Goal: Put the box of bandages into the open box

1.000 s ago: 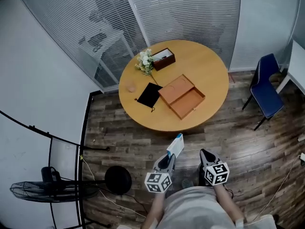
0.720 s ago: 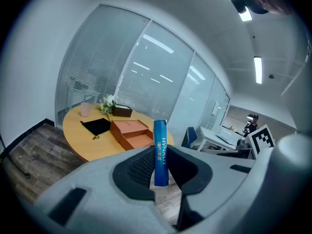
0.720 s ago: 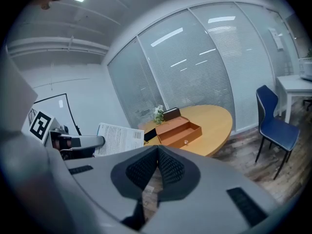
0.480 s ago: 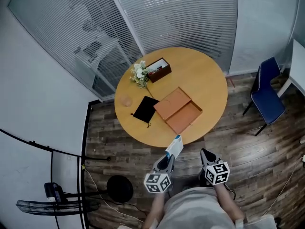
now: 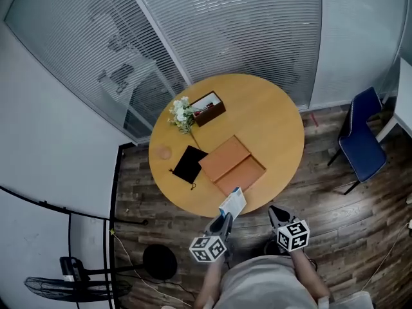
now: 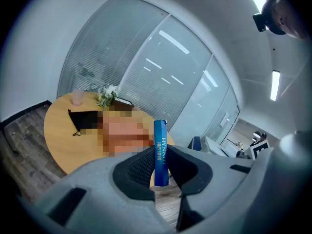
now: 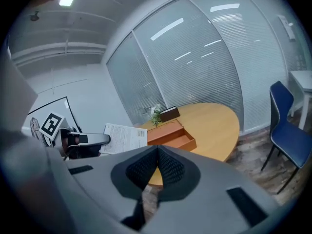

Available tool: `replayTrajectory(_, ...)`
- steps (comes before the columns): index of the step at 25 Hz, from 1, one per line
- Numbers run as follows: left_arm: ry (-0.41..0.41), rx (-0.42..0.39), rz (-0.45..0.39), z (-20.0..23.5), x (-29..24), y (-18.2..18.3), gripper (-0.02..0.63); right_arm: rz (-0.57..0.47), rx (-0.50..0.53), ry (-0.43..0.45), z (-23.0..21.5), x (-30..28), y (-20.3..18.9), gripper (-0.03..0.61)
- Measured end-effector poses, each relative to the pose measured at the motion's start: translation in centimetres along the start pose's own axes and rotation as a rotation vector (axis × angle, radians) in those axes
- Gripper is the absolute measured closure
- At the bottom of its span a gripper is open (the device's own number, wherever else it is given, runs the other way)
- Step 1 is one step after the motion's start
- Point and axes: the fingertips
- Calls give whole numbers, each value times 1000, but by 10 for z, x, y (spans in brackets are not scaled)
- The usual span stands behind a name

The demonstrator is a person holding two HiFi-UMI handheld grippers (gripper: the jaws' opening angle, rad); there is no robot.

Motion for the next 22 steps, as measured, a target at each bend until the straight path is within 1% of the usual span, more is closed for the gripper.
replayTrajectory(4,1,44,3,-5,-29,7,545,35,18,39,-23,-8,5,581)
replayTrajectory(7,5,72,-2,-10,-46,9,545,61,40,47,-39,-10,3,580)
replayTrajectory(10,0,95,-12,-14,-60,14,545,65,43,54,-51,-13,6,580)
replayTrajectory(13,-9,131,-15,-15,-66,16,545,73,52,69,-53,-16,5,581)
replayTrajectory(19,-7,214,-19,-3,-72,18,545,107,106,85,-47,-27,5,580)
replayTrajectory(22,-11,222,-8,4,-75,24,545,112,128,84,-42,-37,10,580)
Point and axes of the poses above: the fingertips, and each gripper's own axes: x backward along the fingers, z to its left, y out of its top, and after that the axes turned 9 degrees about z, right-handed
